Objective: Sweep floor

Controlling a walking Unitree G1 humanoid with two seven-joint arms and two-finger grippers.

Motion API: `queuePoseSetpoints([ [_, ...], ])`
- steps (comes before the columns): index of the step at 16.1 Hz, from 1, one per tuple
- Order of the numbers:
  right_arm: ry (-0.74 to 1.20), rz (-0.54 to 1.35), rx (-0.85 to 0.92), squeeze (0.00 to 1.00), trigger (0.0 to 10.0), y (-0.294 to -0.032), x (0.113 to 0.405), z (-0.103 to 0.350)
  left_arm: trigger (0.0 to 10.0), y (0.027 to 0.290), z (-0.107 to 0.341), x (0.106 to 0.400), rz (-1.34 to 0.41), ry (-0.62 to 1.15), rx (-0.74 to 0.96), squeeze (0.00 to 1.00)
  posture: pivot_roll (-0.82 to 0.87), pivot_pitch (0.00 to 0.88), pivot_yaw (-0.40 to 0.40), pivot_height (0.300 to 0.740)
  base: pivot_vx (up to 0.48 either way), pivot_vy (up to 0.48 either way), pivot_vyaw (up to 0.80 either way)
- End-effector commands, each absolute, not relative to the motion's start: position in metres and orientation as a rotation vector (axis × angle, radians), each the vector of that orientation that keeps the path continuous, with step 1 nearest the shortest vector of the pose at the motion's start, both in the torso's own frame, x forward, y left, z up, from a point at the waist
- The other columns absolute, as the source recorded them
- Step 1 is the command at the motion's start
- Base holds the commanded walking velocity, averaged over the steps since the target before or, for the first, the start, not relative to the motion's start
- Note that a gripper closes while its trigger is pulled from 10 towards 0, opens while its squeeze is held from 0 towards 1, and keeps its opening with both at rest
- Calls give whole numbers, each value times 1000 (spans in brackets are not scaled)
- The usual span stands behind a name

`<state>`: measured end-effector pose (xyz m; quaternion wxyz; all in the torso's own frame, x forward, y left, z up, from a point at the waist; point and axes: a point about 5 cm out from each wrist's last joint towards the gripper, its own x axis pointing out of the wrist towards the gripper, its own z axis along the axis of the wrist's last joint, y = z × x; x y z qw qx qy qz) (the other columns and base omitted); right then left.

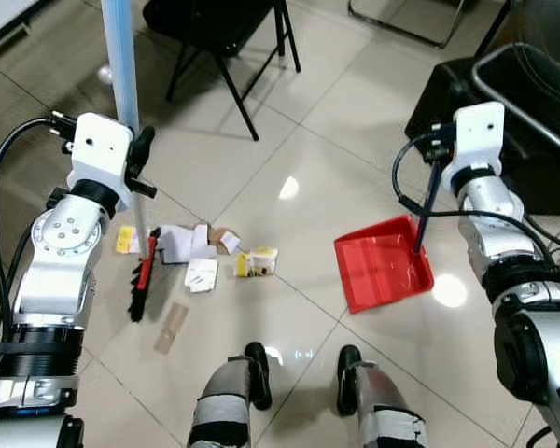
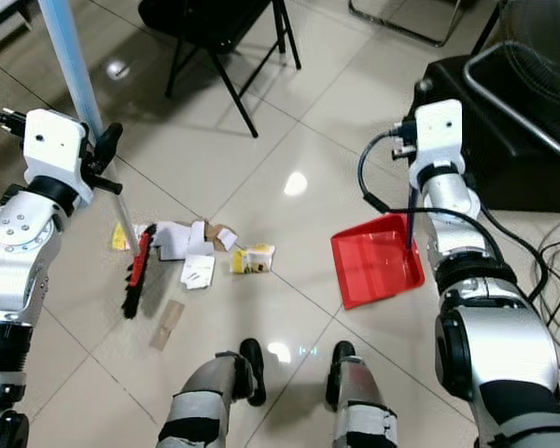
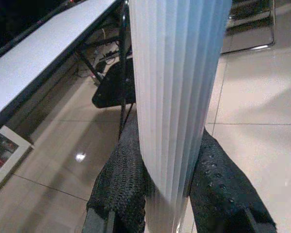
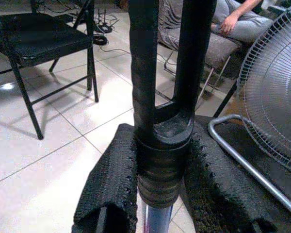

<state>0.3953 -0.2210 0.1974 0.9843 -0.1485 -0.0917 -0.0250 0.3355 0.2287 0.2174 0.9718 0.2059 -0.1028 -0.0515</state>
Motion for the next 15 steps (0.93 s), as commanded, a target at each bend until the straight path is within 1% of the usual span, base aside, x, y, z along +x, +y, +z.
queuePoseSetpoints([
  [1, -184, -66, -281, 0, 10000, -220, 395, 196, 10000, 230, 226, 331, -77, -249, 451, 0, 81, 421, 107, 740, 0, 0, 0],
  [3, -164, -73, -262, 0, 10000, -215, 395, 189, 10000, 231, 216, 333, -56, -229, 426, 0, 80, 432, 107, 740, 0, 0, 0],
  [6, -142, -69, -236, 0, 10000, -206, 395, 180, 10000, 216, 209, 337, -81, -223, 420, 0, 78, 446, 107, 740, 0, 0, 0],
  [7, -131, -62, -217, 0, 10000, -200, 394, 175, 10000, 207, 207, 341, -99, -221, 389, 0, 78, 453, 107, 740, 0, 0, 0],
  [9, -90, -51, -175, 0, 10000, -184, 394, 163, 10000, 195, 185, 355, -78, -176, 248, 0, 73, 469, 104, 740, 0, 0, 0],
  [11, -72, -43, -154, 0, 10000, -176, 393, 157, 10000, 190, 171, 361, -66, -134, 228, 0, 66, 475, 104, 740, 0, 0, 0],
  [12, -54, -24, -137, 0, 10000, -165, 392, 150, 10000, 179, 160, 365, -80, -96, 233, 0, 61, 483, 101, 740, 0, 0, 0],
  [13, -50, -17, -129, 0, 10000, -161, 391, 149, 10000, 173, 159, 366, -89, -93, 225, 0, 60, 488, 99, 740, 0, 0, 0],
  [14, -37, 0, -104, 0, 10000, -151, 390, 144, 10000, 155, 160, 370, -122, -105, 219, 0, 59, 491, 98, 740, 0, 0, 0],
  [15, -32, 7, -94, 0, 10000, -146, 390, 143, 10000, 147, 160, 372, -138, -112, 217, 0, 59, 495, 98, 740, 0, 0, 0],
])
